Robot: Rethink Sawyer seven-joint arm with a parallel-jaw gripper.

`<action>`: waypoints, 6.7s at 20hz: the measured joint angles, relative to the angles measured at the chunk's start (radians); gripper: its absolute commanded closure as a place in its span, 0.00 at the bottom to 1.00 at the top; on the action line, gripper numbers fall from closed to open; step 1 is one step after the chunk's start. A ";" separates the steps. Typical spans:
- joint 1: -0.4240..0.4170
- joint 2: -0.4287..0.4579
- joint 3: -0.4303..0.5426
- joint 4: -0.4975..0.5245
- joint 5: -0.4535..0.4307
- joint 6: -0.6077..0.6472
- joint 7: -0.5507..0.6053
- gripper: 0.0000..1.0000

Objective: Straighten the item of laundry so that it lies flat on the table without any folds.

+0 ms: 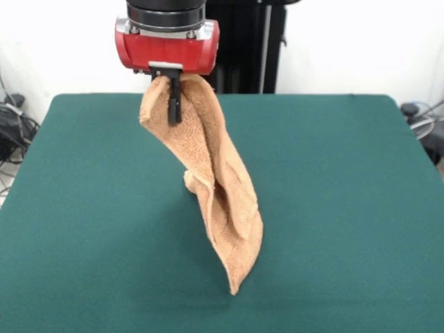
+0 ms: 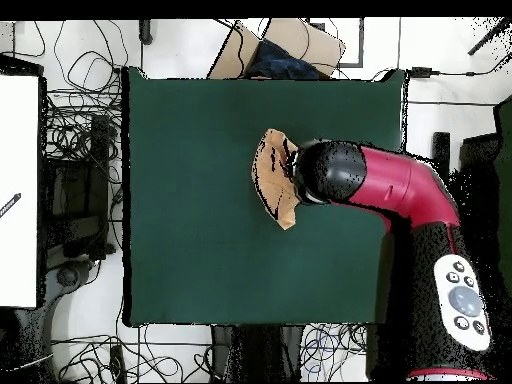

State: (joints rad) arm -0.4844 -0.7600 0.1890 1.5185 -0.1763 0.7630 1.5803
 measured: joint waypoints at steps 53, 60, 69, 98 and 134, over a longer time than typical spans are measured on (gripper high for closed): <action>0.085 -0.197 -0.045 0.096 -0.120 0.005 0.000 1.00; 0.163 -0.132 -0.087 0.123 -0.125 -0.159 0.007 1.00; 0.238 -0.060 -0.145 0.147 -0.072 -0.221 0.017 1.00; 0.524 -0.130 -0.328 0.359 0.162 -0.221 0.223 0.00; 0.503 -0.281 -0.358 0.296 0.243 0.025 0.223 0.00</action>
State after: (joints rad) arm 0.0188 -1.0412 -0.1690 1.8146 0.0664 0.7878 1.8034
